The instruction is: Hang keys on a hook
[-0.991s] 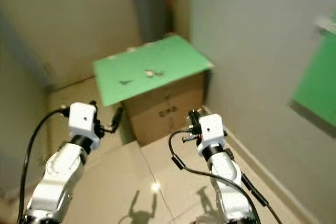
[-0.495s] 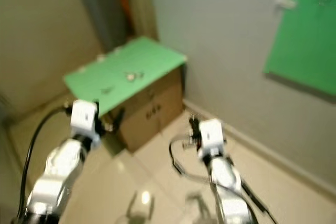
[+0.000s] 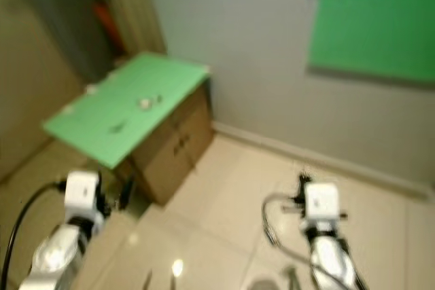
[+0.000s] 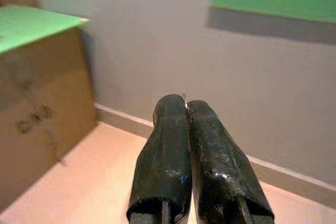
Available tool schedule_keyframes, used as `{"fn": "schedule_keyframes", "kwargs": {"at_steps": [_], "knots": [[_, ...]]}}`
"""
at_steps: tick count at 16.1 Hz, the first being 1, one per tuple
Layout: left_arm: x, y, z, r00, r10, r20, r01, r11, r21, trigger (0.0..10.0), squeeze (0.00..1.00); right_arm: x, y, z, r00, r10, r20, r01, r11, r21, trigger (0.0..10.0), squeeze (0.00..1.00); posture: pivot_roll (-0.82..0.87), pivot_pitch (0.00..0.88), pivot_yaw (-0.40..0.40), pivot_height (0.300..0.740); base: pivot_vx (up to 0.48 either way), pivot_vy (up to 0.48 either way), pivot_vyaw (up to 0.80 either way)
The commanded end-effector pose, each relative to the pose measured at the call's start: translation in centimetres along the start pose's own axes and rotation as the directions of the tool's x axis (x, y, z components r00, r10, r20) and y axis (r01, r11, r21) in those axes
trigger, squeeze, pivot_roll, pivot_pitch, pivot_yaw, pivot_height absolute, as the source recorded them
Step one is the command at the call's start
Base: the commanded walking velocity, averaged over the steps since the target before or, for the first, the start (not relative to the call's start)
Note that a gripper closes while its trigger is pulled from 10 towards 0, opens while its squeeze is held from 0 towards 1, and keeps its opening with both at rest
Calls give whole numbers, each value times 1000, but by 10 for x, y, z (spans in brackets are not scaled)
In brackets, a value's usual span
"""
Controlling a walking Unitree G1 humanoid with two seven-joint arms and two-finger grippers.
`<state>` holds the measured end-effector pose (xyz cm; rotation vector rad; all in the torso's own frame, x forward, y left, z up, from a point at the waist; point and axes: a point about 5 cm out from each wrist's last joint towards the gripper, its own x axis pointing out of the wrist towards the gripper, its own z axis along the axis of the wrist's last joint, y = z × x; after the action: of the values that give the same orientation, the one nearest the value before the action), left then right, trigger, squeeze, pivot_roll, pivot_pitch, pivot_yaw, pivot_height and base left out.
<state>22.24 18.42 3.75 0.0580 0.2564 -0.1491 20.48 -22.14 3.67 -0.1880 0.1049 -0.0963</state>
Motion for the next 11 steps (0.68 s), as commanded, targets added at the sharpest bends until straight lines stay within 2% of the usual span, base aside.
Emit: {"fn": "schedule_keyframes", "kwargs": {"at_steps": [1,2,4,11], "knots": [[4,-10,9,999,-34,39,33,999,24,10000,0,-5,0,1,1000,-2,21,2,1000,-11,0,0,-251,14,170,740,0,0,-731],[9,-16,19,993,-69,91,67,997,22,10000,0,-15,0,-5,1000,4,4,-4,1000,-31,0,0,-248,17,169,740,371,0,0],[12,-17,26,990,-77,117,77,997,3,10000,0,-20,2,-6,1000,19,6,-19,999,-37,0,0,-255,23,177,740,465,0,0],[30,-14,42,982,-101,158,100,995,14,10000,0,-26,9,-7,1000,-1,23,2,1000,-31,0,0,-296,32,209,740,461,0,0]]}}
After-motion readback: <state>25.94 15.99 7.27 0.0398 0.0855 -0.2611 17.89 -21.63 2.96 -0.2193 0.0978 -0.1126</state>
